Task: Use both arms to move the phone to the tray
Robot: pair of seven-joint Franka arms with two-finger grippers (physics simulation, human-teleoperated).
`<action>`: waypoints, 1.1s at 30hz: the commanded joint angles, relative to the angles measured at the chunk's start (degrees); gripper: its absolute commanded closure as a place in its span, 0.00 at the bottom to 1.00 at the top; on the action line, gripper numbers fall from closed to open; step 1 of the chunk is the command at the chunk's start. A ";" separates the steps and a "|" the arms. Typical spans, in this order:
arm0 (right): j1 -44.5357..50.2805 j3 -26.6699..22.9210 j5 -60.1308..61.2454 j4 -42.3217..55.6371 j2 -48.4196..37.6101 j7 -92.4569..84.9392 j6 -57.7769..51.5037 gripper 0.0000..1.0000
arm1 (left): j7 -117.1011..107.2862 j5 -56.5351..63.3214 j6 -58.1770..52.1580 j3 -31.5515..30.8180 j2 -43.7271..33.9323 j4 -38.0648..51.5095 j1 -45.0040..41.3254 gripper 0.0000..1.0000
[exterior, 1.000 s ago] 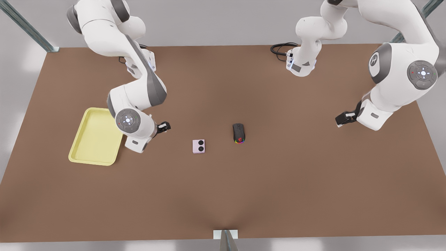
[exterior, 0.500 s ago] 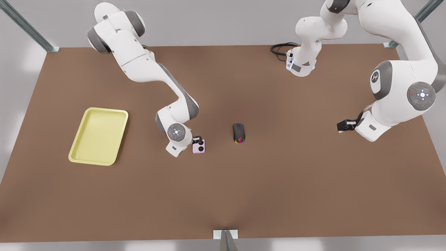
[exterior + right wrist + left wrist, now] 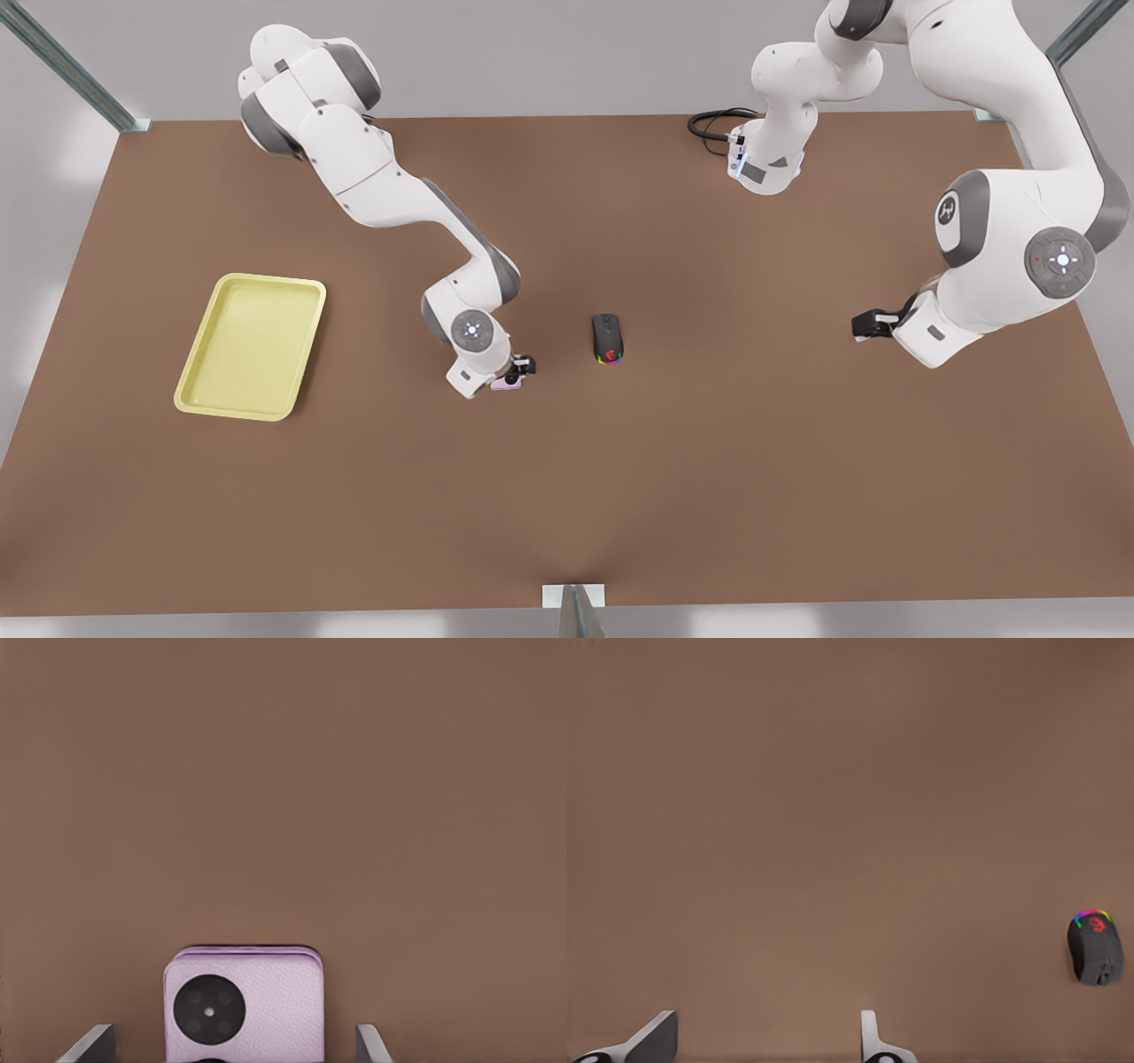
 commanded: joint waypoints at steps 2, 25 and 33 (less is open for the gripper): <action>0.10 0.00 -0.11 -0.02 0.52 6.41 2.52 0.00 | 3.31 0.03 0.06 0.00 -0.02 0.03 0.00 0.00; -0.17 -0.17 -1.34 -1.51 1.48 6.41 4.72 0.00 | 3.40 -0.05 0.68 0.00 0.15 0.03 0.00 0.00; 0.01 -0.17 -1.34 -1.42 1.75 6.41 4.63 0.04 | 3.31 -0.05 0.68 0.00 0.50 0.03 0.00 0.00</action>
